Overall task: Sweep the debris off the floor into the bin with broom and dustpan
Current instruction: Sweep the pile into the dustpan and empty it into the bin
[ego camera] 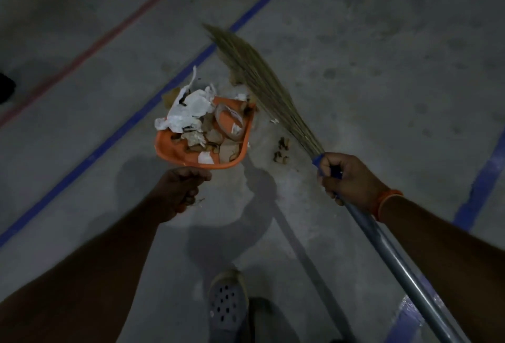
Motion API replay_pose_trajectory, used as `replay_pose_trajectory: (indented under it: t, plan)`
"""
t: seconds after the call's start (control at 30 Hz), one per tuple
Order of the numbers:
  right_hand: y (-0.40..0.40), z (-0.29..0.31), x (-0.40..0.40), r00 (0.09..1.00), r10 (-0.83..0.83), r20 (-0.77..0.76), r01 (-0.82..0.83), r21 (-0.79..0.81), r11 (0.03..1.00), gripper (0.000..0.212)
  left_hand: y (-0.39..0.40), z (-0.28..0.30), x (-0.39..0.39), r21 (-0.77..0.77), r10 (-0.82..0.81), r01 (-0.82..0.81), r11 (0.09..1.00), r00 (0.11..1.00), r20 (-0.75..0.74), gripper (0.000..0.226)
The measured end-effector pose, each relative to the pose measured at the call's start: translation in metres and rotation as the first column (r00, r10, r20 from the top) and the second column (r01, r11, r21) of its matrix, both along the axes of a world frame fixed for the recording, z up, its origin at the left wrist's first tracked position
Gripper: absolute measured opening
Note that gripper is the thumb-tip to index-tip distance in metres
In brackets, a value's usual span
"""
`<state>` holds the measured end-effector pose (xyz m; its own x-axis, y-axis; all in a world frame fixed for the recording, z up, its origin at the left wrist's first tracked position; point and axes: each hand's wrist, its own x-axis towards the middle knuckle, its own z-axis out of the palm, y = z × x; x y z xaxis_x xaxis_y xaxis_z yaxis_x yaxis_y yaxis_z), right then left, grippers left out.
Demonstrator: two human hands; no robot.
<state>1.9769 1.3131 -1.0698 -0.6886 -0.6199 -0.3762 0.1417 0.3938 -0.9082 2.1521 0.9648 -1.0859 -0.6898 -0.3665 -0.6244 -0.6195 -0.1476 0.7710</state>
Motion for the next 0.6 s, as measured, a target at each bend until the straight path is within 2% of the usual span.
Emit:
replay_pose_trajectory:
  t: [0.17, 0.3, 0.5, 0.6]
  plan:
    - [-0.059, 0.085, -0.004, 1.0, 0.01, 0.002, -0.01, -0.001, 1.0, 0.026, -0.03, 0.083, 0.016, 0.043, 0.09, -0.089, 0.995, 0.996, -0.02, 0.016]
    - [-0.134, 0.141, -0.014, 0.998, 0.059, -0.004, -0.059, 0.005, 0.998, 0.028, -0.087, 0.13, 0.026, 0.028, 0.102, -0.103, 0.994, 0.995, 0.006, 0.019]
    - [-0.272, 0.191, -0.025, 0.987, 0.151, -0.053, -0.15, 0.033, 0.988, 0.03, -0.198, 0.202, 0.032, -0.019, 0.092, -0.093, 0.995, 0.995, -0.037, 0.017]
    - [-0.344, 0.206, -0.028, 0.983, 0.174, -0.054, -0.173, 0.021, 0.985, 0.03, -0.262, 0.221, 0.037, -0.02, 0.141, -0.142, 0.99, 0.989, -0.038, 0.017]
